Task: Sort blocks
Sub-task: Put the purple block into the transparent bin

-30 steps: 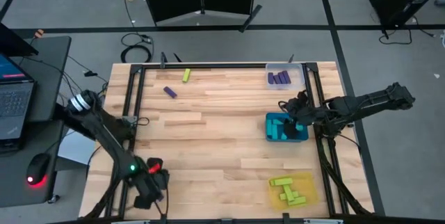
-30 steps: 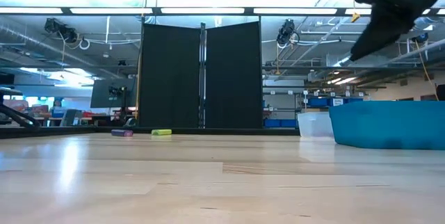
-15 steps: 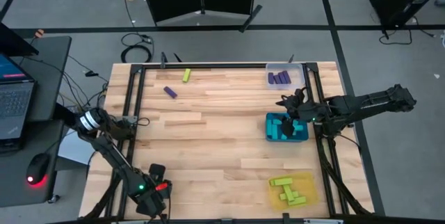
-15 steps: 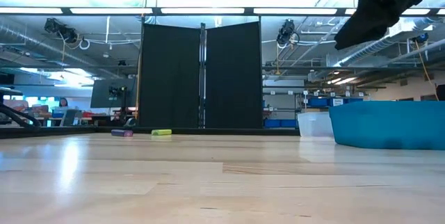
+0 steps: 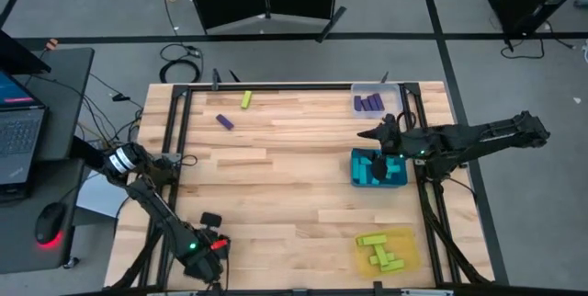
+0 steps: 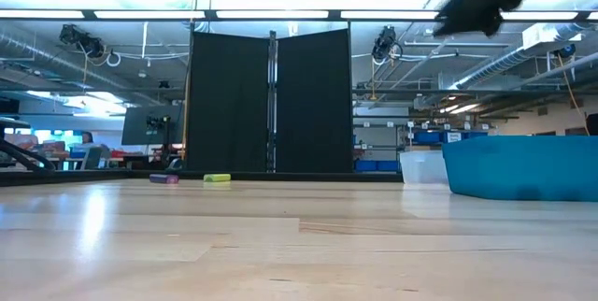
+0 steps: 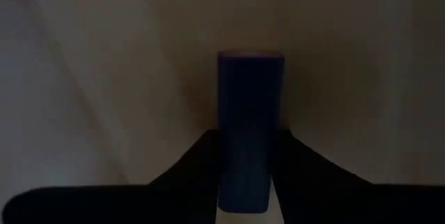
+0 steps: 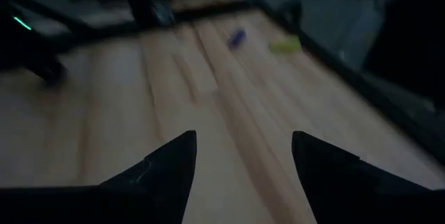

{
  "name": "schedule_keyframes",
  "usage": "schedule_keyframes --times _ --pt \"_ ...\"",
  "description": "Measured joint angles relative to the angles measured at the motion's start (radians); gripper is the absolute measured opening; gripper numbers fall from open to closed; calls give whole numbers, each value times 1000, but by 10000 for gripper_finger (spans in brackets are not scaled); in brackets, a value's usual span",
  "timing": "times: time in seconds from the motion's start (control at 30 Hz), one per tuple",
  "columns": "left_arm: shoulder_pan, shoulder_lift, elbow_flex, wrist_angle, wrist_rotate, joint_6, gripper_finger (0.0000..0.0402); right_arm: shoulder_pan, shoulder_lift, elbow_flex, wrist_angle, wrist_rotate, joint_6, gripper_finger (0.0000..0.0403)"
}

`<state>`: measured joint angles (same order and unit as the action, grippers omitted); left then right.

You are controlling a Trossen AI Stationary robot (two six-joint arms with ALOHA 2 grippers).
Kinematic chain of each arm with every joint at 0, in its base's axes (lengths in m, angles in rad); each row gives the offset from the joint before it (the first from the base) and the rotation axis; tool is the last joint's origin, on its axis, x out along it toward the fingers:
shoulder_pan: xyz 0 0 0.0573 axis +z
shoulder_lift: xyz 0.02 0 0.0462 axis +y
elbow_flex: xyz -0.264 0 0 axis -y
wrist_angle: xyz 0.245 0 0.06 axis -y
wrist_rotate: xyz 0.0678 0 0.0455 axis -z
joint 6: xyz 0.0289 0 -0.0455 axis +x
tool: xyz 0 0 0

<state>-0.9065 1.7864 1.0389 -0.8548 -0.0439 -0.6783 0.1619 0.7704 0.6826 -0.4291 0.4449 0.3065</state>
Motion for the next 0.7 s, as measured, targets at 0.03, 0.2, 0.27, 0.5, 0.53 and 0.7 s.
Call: schedule_keyframes --times 0.03,0.2,0.27,0.5,0.53,0.7 --pt "16 -11 4 -12 -40 7 105 1 0 16 23 -5 -20 247" --pt "153 -132 15 -72 -378 34 105 2 0 111 125 -24 -163 245" --pt "231 -185 12 -67 -462 96 105 2 1 151 162 -24 -227 243" --pt "632 -254 15 456 -554 598 105 4 2 264 259 -49 -374 242" --pt "693 -245 15 581 -506 674 105 7 2 271 287 -50 -390 242" --pt "972 -151 16 1131 -193 819 105 42 5 281 445 -54 -478 238"
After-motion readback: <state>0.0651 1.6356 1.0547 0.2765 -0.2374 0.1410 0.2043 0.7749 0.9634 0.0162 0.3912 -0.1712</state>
